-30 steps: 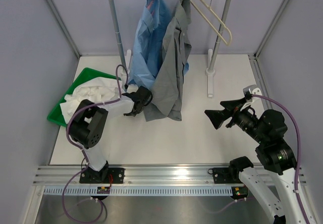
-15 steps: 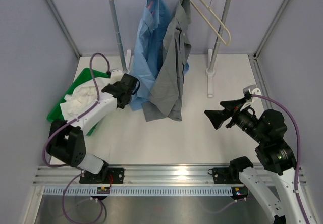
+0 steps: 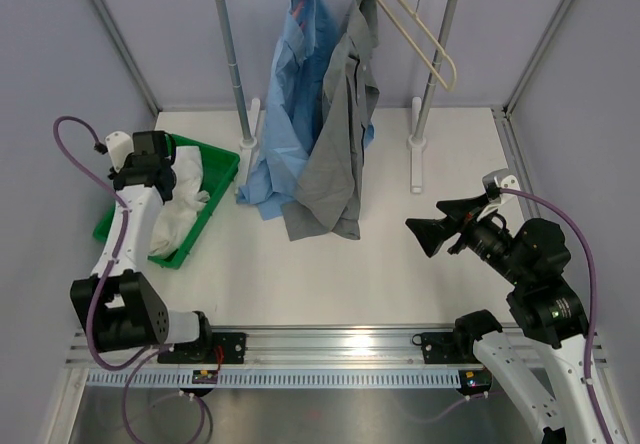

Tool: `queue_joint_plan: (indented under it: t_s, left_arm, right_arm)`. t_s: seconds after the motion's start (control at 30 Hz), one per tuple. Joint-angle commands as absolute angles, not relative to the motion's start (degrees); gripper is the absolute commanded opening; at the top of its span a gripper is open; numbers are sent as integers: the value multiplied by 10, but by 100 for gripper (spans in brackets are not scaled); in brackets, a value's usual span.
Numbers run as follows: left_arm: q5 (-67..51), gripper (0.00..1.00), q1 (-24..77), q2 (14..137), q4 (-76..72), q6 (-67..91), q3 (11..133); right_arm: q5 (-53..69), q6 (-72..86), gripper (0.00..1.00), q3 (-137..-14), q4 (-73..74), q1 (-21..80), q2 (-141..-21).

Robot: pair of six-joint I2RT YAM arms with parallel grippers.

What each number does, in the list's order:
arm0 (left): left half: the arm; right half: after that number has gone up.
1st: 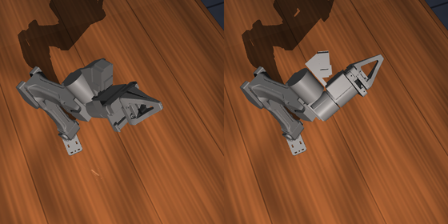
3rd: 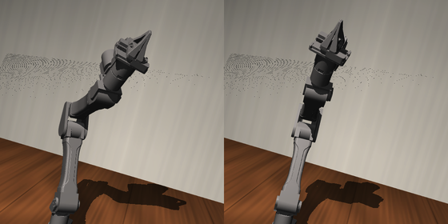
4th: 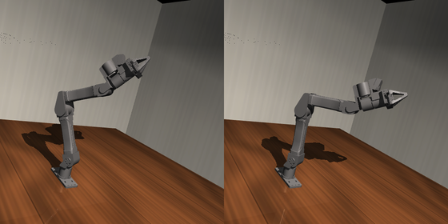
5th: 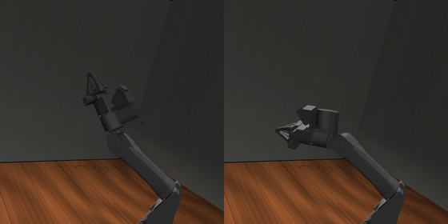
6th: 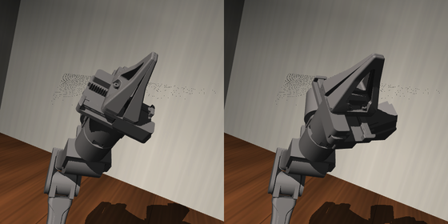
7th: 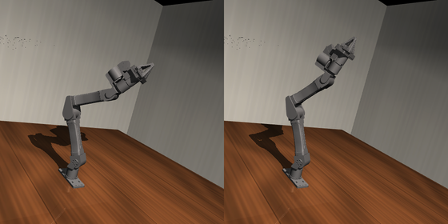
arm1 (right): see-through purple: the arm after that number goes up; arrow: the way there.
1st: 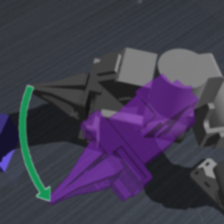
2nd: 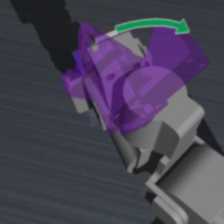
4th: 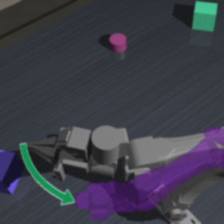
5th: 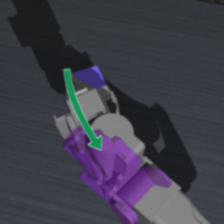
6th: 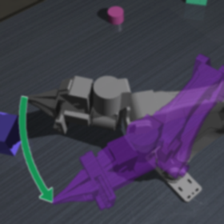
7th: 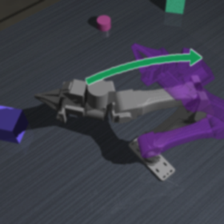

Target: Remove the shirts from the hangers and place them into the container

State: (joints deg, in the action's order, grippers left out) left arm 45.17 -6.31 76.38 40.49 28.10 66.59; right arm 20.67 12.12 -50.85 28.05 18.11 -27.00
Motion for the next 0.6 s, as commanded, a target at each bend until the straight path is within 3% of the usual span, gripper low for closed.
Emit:
queue_joint_plan:
  t_s: [0.0,0.27,0.57]
  left_arm:
    - [403,1,-105,795,365,290,645]
    - [321,2,-126,924,340,295,637]
    - [317,23,-126,1000,346,282,669]
  right_arm:
    - [221,127,100,-507,256,186,-265]
    - [219,127,100,-507,256,186,-263]
    - [219,126,99,-508,258,186,-266]
